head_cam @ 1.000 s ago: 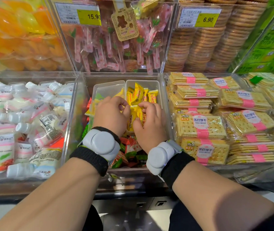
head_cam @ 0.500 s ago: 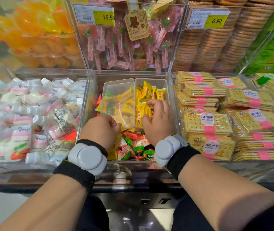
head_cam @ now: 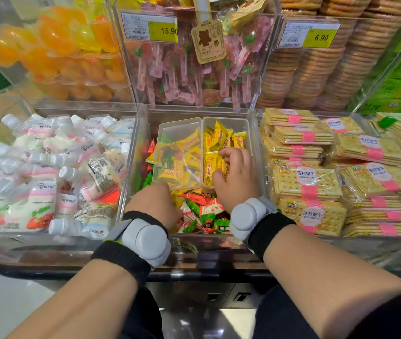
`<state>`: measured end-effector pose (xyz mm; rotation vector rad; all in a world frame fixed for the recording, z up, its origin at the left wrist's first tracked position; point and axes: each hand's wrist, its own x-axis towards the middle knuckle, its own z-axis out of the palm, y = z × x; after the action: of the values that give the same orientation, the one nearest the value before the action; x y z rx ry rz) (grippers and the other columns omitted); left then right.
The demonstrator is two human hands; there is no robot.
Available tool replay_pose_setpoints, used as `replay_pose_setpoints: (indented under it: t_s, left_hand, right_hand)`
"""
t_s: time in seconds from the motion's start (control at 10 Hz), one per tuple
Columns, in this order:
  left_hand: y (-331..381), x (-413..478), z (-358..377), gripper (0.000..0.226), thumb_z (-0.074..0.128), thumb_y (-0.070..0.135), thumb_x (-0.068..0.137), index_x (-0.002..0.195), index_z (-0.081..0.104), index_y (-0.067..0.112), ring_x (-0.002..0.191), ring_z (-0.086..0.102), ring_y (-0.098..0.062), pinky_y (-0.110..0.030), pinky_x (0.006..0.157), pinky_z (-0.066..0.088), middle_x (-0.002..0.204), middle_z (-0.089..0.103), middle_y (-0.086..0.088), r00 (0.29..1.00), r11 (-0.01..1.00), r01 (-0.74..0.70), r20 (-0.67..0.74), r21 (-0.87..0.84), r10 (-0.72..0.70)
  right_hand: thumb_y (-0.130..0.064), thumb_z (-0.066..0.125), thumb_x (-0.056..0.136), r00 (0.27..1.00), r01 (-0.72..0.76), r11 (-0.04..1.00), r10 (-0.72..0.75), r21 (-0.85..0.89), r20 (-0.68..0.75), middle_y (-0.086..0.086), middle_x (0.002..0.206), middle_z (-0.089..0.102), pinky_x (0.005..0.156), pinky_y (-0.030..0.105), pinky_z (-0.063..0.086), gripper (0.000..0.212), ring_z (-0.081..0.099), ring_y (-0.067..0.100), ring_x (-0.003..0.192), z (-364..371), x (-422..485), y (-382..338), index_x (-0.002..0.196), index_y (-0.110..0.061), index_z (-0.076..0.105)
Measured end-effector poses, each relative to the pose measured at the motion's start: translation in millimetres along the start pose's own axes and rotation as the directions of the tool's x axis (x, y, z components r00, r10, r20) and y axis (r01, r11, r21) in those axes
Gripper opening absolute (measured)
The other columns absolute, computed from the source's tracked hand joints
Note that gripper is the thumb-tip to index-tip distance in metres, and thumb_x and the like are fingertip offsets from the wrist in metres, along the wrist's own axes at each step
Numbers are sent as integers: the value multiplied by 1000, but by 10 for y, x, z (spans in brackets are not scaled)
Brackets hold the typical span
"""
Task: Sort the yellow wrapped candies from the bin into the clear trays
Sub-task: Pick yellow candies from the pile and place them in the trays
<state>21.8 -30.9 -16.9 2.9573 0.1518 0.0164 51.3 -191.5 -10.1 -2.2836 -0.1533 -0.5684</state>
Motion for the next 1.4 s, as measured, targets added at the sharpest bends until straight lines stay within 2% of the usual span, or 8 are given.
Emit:
replay_pose_setpoints:
  t_s: [0.3, 0.4, 0.7, 0.9, 1.1, 1.2, 1.3, 1.4]
  left_hand:
    - [118, -53, -175, 30, 68, 41, 69, 84, 51, 20, 56, 41, -7, -22, 43, 26, 67, 47, 8, 999, 995, -49, -11, -90, 48]
    - [196, -40, -266, 31, 67, 39, 69, 86, 51, 19, 59, 47, -11, -22, 43, 27, 69, 52, 6, 996, 986, -82, -47, -145, 75]
    - [351, 82, -380, 31, 64, 40, 73, 87, 43, 21, 65, 52, -20, -27, 51, 31, 79, 56, 0, 956, 957, -146, -283, -249, 72]
    - [519, 275, -437, 25, 60, 33, 80, 85, 42, 17, 67, 46, -21, -30, 55, 29, 79, 53, -2, 932, 935, -198, -352, -295, 87]
    - [759, 566, -479, 25, 60, 33, 82, 86, 41, 17, 67, 52, -24, -31, 58, 36, 83, 54, -3, 935, 906, -231, -339, -356, 105]
    - [873, 705, -473, 26, 61, 33, 83, 87, 41, 16, 68, 49, -23, -30, 55, 29, 85, 53, -4, 937, 901, -229, -335, -369, 101]
    - [974, 837, -453, 26, 62, 31, 82, 86, 42, 15, 71, 46, -21, -28, 57, 27, 85, 52, -4, 943, 887, -224, -321, -403, 92]
    - [1072, 945, -451, 26, 62, 32, 82, 86, 43, 15, 73, 45, -22, -27, 59, 27, 84, 51, -3, 947, 880, -215, -312, -423, 81]
  right_hand:
    - [-9, 54, 77, 1000, 1, 1000, -1, 8, -3, 8, 112, 49, 88, 46, 40, 32, 46, 25, 104, 4, 0, 11, 109, -12, 53]
    - [-9, 54, 78, 1000, -3, 1000, 4, 26, -8, 8, 112, 50, 89, 46, 40, 31, 46, 25, 105, -6, 2, 5, 109, -12, 53]
    - [-10, 53, 83, 999, 0, 997, 3, 71, -49, 10, 109, 53, 87, 48, 41, 24, 49, 27, 103, -29, -6, -22, 107, -8, 55]
    - [-14, 52, 87, 997, -23, 989, 33, 144, -71, 7, 108, 53, 88, 49, 41, 20, 50, 26, 103, -51, -4, -42, 106, -11, 56]
    - [-10, 53, 85, 991, -35, 975, 63, 219, -120, 12, 103, 54, 84, 50, 42, 20, 51, 29, 97, -73, 14, -68, 103, -5, 57]
    - [-11, 50, 78, 988, -30, 975, 63, 222, -142, 20, 97, 56, 80, 46, 41, 28, 51, 35, 92, -73, 47, -75, 101, 2, 58]
    - [-11, 52, 82, 986, -57, 969, 92, 240, -139, 14, 101, 54, 81, 47, 41, 25, 49, 30, 96, -74, 19, -65, 105, -4, 56]
    - [-28, 41, 85, 987, -41, 972, 75, 230, -142, 10, 99, 51, 78, 45, 41, 33, 48, 27, 93, -84, -8, -67, 108, -7, 53]
